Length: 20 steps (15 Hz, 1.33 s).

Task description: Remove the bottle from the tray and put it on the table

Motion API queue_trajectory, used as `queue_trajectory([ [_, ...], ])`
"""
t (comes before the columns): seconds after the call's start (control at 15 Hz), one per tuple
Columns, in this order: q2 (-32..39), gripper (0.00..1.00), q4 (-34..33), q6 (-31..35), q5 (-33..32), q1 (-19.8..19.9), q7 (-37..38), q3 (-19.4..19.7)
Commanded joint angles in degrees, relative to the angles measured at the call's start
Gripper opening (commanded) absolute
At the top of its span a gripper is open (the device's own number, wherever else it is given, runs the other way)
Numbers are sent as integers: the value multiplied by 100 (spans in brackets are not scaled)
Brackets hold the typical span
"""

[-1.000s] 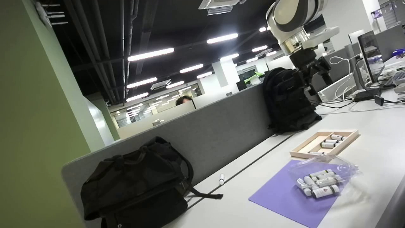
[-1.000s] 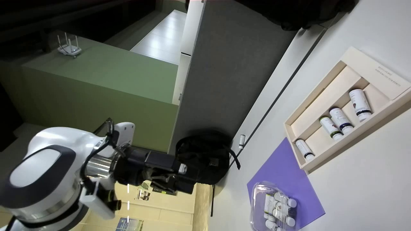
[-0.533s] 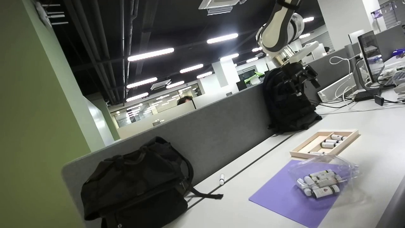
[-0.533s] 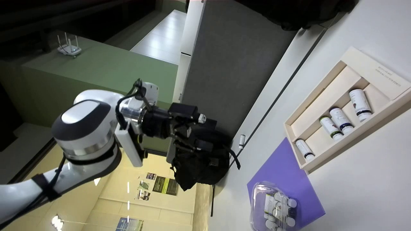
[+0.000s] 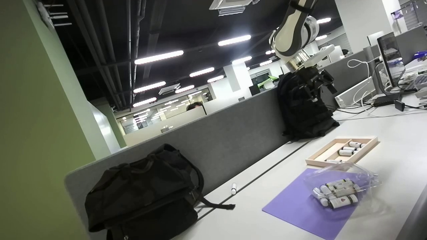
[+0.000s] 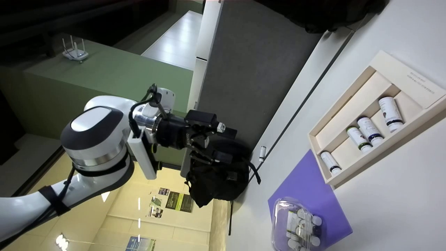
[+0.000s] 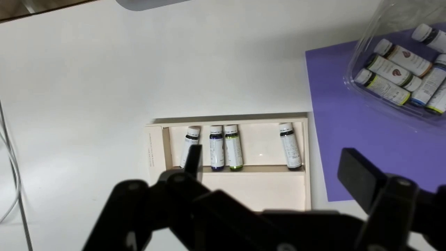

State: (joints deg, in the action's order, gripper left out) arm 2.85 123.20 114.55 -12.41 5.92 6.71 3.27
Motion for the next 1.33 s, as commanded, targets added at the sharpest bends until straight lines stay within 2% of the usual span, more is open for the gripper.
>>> queue_trajectory([
  [0.0,1,100,-10,-13,5,-57,-6,61],
  [0.33,94,100,-78,98,48,-55,-179,54],
  [0.47,359,100,-238,392,290,-35,-677,46],
  [0.67,917,100,-597,759,941,45,-2035,-7],
  [0.87,1604,100,-1208,472,1358,144,-3221,-120],
  [1.07,2154,100,-1728,-29,1355,208,-4025,-282],
  [1.13,2324,100,-1897,-301,1221,172,-4123,-319],
  [1.2,2482,100,-2067,-539,1016,68,-3903,-279],
  [1.27,2140,100,-1544,-54,1202,168,-3915,-298],
])
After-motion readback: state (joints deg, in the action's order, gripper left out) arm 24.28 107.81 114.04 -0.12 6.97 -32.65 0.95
